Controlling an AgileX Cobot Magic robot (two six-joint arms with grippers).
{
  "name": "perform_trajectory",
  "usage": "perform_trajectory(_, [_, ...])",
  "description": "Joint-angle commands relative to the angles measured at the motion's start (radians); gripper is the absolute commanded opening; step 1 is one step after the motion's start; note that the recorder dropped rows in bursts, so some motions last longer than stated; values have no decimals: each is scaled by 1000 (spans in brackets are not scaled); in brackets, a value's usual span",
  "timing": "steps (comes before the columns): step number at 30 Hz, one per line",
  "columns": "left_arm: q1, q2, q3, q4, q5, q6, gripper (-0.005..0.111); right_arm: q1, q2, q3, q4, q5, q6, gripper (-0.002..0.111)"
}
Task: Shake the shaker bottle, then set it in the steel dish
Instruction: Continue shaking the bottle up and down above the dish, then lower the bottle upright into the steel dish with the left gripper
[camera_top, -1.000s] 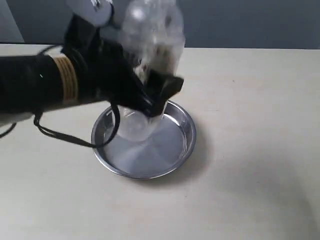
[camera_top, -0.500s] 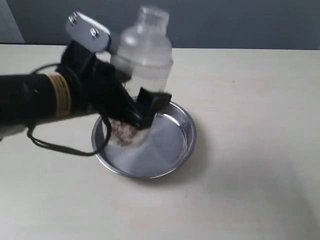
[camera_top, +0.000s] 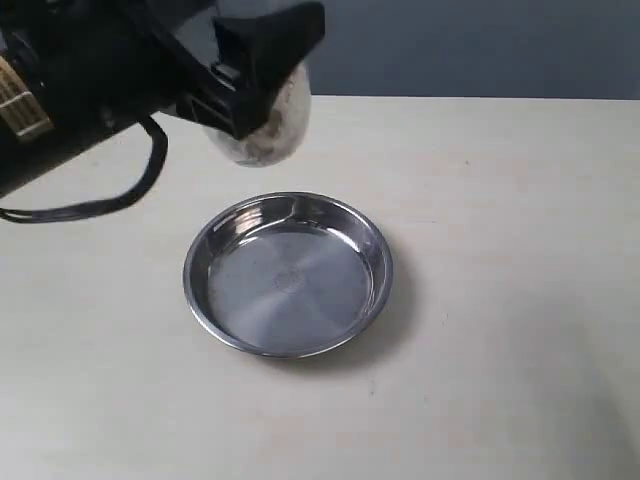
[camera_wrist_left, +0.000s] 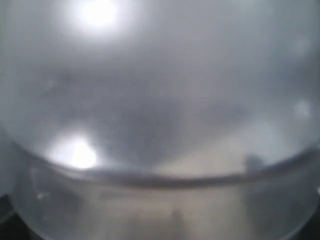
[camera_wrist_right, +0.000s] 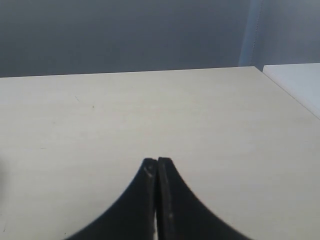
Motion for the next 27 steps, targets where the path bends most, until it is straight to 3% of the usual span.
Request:
perform_trajectory(1, [5,158,122,-69,-43,15,0,-3,-5,1,-2,-12,-2,-1])
perform_trajectory(3, [5,174,130,-61,-220,-26,0,-3,-5,1,-2,-12,-2,-1])
perform_trajectory(5, [5,102,55,-61,-267,-89,0,-3,-5,1,-2,-12,-2,-1])
perform_trajectory(6, [5,63,3,-61,-229,-81,0,-3,-5,1,-2,-12,-2,-1])
perform_trajectory(9, [3,-3,-158,-35,84,2,0,-3,-5,1,-2,-12,-2,-1])
perform_trajectory(12, [3,144,-110,-48,253,-3,0,-3,-5,1,-2,-12,-2,-1])
perform_trajectory(15, [2,234,-81,-76,248,-35,0,-3,-5,1,-2,-12,-2,-1])
perform_trajectory(19, [-3,105,-150,47,112,-31,0,-3,-5,1,-2,-12,-2,-1])
perform_trajectory(21, [-3,88,-160,-1,161,-43,0,-3,-5,1,-2,-12,-2,-1])
perform_trajectory(24, [-27,212,-72,4,245,-58,0,-3,-5,1,-2,-12,-2,-1])
perform_trajectory(27, [-27,304,-5,1,156,-88,0,-3,-5,1,-2,-12,-2,-1])
